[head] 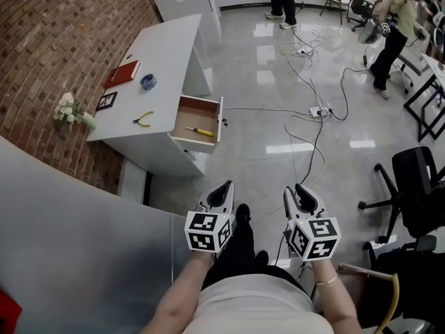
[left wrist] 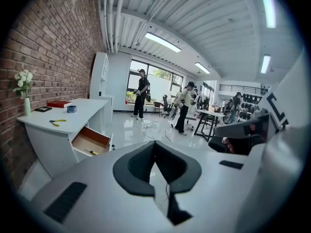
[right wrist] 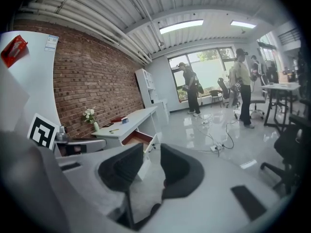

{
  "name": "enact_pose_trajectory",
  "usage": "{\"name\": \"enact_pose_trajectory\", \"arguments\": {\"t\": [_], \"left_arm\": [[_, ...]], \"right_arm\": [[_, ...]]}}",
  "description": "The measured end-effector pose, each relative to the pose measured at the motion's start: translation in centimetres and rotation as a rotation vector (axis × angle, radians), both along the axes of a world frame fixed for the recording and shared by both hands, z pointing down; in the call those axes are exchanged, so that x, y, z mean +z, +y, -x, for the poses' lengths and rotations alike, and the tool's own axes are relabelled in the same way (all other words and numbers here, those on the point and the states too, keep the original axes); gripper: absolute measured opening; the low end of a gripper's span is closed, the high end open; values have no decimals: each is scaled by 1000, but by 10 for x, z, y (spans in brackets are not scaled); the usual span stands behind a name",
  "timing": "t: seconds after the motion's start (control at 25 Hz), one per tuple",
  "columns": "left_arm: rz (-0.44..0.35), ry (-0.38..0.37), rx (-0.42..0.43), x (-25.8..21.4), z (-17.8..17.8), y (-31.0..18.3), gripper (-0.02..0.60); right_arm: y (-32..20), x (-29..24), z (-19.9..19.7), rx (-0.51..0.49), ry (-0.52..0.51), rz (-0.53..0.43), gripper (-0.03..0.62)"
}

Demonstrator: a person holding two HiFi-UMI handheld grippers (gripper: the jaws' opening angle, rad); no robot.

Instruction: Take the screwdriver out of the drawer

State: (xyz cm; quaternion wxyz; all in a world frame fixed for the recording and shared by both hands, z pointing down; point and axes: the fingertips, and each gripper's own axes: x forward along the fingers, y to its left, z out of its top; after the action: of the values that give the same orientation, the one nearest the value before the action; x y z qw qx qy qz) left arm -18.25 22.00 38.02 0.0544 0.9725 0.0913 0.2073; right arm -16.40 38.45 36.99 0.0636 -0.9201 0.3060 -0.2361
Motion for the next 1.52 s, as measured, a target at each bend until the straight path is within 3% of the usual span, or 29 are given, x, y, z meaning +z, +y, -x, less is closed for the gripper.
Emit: {"name": "enact_pose_trajectory", "arguments": {"t": [0.28, 0.92, 1.52], "left_arm": [[24, -21, 22, 15, -58, -23, -8], [67, -36, 42, 24, -201, -104, -8], [81, -65, 62, 36, -260, -149, -8]], "right_arm": [[-23, 12, -54, 25, -31, 22, 130], [-115, 20, -184, 36, -106, 34, 132], [-165, 29, -239, 41, -172, 37, 132]]}}
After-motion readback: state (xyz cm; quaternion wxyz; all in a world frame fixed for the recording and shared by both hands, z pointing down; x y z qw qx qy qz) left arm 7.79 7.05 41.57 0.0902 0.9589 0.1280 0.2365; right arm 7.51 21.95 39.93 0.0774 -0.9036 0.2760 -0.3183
